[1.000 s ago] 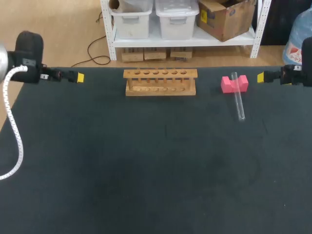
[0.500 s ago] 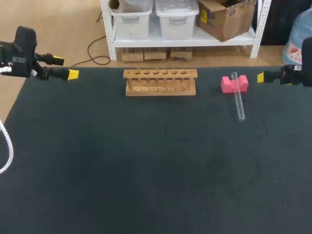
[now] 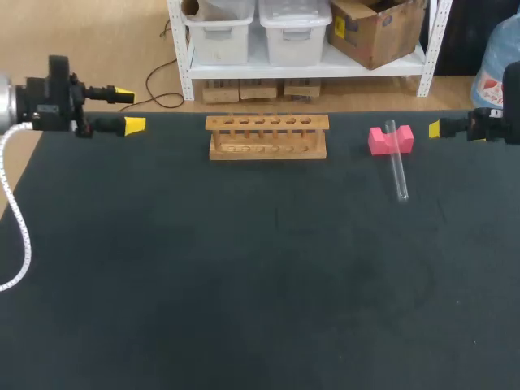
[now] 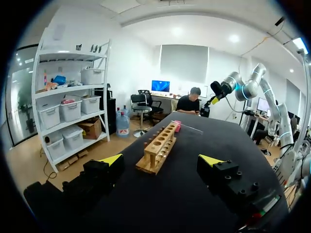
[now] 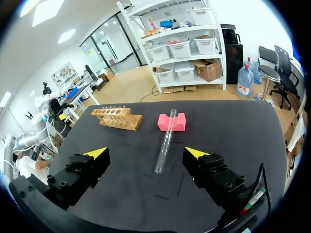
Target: Grasp the test tube, adjust it, and insert it.
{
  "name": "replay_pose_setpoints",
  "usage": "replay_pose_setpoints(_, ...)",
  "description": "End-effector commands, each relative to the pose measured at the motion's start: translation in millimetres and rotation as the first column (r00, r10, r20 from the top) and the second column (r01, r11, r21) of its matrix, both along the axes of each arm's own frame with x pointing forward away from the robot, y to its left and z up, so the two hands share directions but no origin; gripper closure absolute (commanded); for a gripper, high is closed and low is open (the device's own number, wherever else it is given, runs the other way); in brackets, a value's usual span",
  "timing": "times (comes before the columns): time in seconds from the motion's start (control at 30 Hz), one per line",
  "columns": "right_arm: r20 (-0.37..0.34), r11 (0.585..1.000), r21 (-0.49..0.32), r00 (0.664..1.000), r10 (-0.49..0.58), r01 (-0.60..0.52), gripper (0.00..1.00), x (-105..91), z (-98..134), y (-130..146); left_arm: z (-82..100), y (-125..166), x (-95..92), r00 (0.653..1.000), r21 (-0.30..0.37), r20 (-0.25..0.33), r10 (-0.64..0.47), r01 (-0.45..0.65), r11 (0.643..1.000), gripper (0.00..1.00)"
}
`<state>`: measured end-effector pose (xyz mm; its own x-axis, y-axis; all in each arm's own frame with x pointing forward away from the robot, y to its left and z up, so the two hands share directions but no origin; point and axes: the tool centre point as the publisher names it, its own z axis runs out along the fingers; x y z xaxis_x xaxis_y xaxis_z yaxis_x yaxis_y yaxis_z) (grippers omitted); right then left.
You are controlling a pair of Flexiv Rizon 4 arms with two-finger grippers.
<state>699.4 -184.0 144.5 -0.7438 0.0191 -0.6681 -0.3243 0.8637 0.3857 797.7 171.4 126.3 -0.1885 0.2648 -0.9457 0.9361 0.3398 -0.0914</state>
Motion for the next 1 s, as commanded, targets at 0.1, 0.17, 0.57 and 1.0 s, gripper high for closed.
replay_pose_setpoints(0.1, -0.001, 1.0, -0.008, 1.0, -0.007, 0.007, 0.0, -1.7, 1.3, 1.2, -10.7, -15.1, 16.9, 0.997, 0.021, -0.029, -0.075, 0.076, 0.997, 0.0)
replay_pose_setpoints(0.17, -0.001, 1.0, -0.008, 1.0, -0.007, 0.007, 0.0, -1.7, 1.3, 1.2, -13.0, -17.7, 17.6, 0.995, 0.026, -0.034, -0.089, 0.09, 0.996, 0.0)
replay_pose_setpoints(0.57, -0.001, 1.0, -0.008, 1.0, -0.007, 0.007, 0.0, -1.7, 1.3, 1.2, -16.3, -25.2, 16.5, 0.994, 0.026, -0.038, -0.104, 0.105, 0.994, 0.0)
replay_pose_setpoints(1.0, 0.01, 0.996, -0.086, 1.0, -0.017, 0.018, 0.0, -2.6, 2.0, -4.5, -15.3, -24.8, 15.4, 0.993, 0.025, -0.042, -0.106, 0.107, 0.994, 0.0)
